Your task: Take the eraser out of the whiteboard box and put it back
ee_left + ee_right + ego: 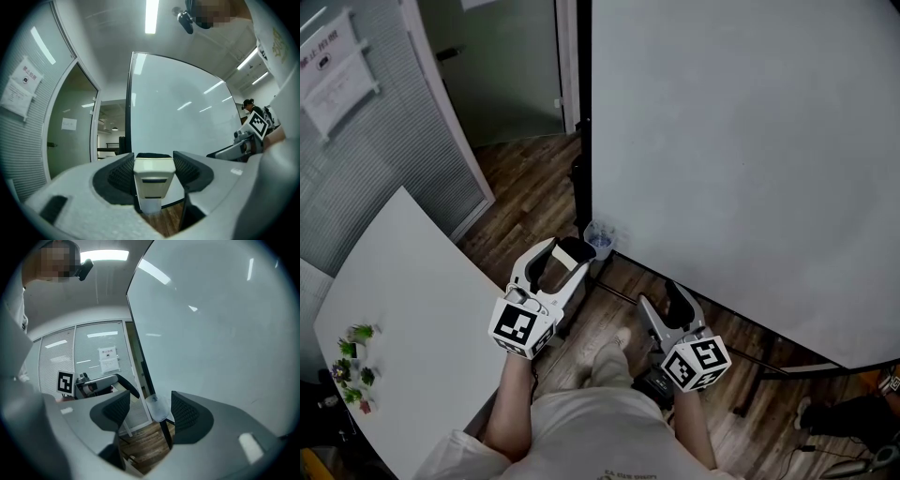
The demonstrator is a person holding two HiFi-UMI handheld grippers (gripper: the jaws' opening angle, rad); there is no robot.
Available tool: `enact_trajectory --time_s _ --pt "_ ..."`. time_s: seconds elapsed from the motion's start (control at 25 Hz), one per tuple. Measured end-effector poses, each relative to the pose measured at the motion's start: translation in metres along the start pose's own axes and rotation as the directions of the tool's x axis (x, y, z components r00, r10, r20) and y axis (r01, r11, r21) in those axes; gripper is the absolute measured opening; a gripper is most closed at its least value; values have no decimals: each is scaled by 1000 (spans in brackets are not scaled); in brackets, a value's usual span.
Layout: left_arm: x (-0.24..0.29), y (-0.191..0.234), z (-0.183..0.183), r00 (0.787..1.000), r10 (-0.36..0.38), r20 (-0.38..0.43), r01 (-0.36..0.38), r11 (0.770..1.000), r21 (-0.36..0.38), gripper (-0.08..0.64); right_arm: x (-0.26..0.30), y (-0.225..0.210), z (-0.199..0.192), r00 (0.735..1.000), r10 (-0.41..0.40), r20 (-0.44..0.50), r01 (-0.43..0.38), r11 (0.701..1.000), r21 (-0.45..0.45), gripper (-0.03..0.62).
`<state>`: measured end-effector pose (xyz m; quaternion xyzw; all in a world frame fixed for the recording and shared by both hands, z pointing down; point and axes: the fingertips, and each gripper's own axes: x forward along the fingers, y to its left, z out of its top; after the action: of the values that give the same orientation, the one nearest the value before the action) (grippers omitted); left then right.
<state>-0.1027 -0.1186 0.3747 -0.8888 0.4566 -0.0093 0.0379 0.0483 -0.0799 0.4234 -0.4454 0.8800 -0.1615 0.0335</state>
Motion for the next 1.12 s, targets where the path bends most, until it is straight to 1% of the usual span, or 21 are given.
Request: enact_trajectory --time_s 0.24,0.44,0.68,0.8,1.12 --pt "-12 -7 13 1000 3 26 -3 1000 8 260 -3 7 2 1000 6 3 -6 1000 -10 275" --pt "-22 -12 21 999 13 36 -13 1000 18 259 -5 12 10 999 20 25 -20 1000 -7 273" --pt "-31 -14 28 999 12 52 -12 1000 -14 259 -11 13 9 1000 13 24 -13 1000 -8 273" --pt "-32 -16 31 998 14 65 -13 1000 -18 259 -13 13 10 1000 13 27 -13 1000 -10 273" --pt "-29 -23 29 998 -6 58 7 1000 -19 259 -18 10 13 1000 3 26 -2 1000 -23 273"
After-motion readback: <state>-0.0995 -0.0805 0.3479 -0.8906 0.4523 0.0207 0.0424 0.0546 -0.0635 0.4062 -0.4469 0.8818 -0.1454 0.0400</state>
